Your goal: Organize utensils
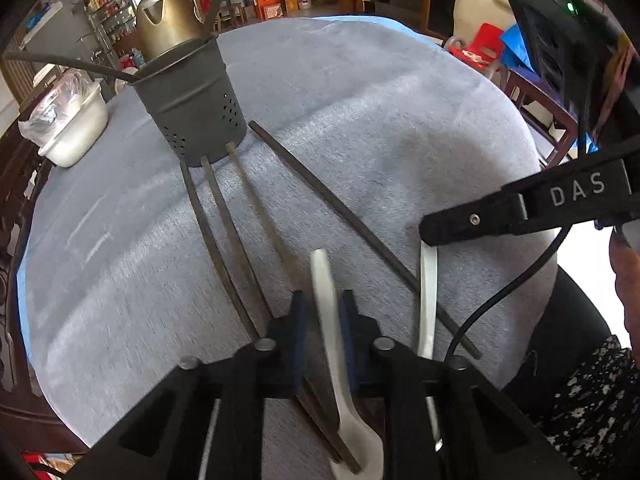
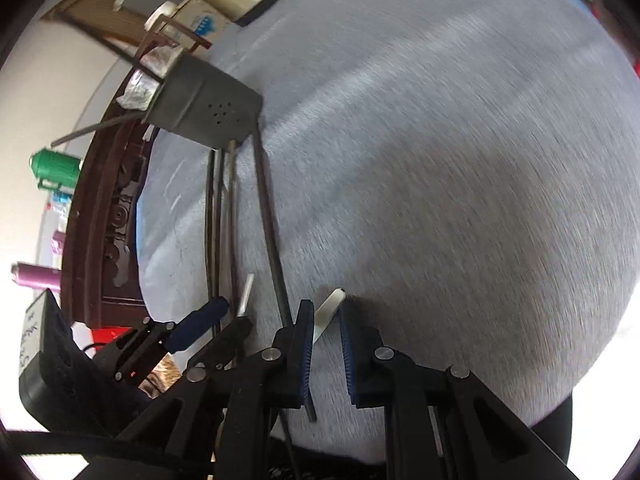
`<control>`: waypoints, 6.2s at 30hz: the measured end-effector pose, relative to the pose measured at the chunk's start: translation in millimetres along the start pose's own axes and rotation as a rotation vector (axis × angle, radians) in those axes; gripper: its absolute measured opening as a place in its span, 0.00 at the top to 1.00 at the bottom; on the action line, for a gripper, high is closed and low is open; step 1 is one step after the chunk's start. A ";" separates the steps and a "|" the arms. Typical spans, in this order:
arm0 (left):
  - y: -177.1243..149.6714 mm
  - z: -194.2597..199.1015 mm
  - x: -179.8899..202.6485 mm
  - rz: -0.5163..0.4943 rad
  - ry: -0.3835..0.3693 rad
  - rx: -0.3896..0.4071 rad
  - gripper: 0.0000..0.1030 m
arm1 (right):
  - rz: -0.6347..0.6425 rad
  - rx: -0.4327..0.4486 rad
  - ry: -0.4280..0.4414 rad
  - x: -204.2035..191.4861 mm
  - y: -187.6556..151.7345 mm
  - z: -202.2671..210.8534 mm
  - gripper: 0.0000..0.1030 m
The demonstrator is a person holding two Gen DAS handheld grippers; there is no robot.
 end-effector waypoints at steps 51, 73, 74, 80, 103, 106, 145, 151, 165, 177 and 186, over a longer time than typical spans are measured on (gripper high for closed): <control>4.2 -5.9 -73.0 0.350 -0.105 -0.044 0.93 | 0.100 0.232 -0.036 -24.8 49.5 58.8 0.90; -5.3 10.9 -102.1 0.280 -0.040 -0.016 0.65 | -0.027 0.158 -0.001 0.5 63.1 50.2 0.81; -5.6 8.7 -102.1 0.274 -0.038 -0.020 0.65 | -0.029 0.137 -0.011 1.6 62.7 44.0 0.78; -8.1 -10.7 -101.3 0.243 -0.044 -0.070 0.65 | -0.025 0.058 -0.144 7.5 65.1 16.0 0.73; 52.0 56.2 -121.6 0.274 -0.083 0.179 0.89 | 0.222 0.228 -0.205 -25.6 97.4 35.3 0.98; 75.1 91.3 -125.5 0.291 -0.072 0.293 0.89 | 0.205 0.336 -0.120 -36.6 115.2 63.9 0.98; 220.6 77.6 -196.1 0.635 0.122 0.691 0.89 | 0.145 0.867 0.299 -124.0 286.6 129.6 0.97; 195.1 116.3 -196.2 0.599 0.180 0.714 0.86 | 0.200 0.843 0.358 -142.1 281.1 128.8 0.97; 60.3 121.9 -165.5 0.541 0.318 0.518 0.41 | 0.278 0.708 0.337 -154.8 261.2 72.9 0.94; 36.6 132.8 -143.0 0.555 0.299 0.491 0.35 | 0.183 0.737 0.266 -85.5 192.7 127.4 0.93; 37.0 160.6 -86.4 0.505 0.162 0.519 0.29 | 0.159 0.822 0.281 -65.4 122.7 202.0 0.29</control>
Point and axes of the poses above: each gripper's, at about its wrist camera, not at the fingertips, and z roughly against the way its jaws point, x to its right, y to its top, the point moved 10 cm from there along -z, roughly the way its jaws point, and after that the axes turned 1 degree about -y, right-handed, at the moved point
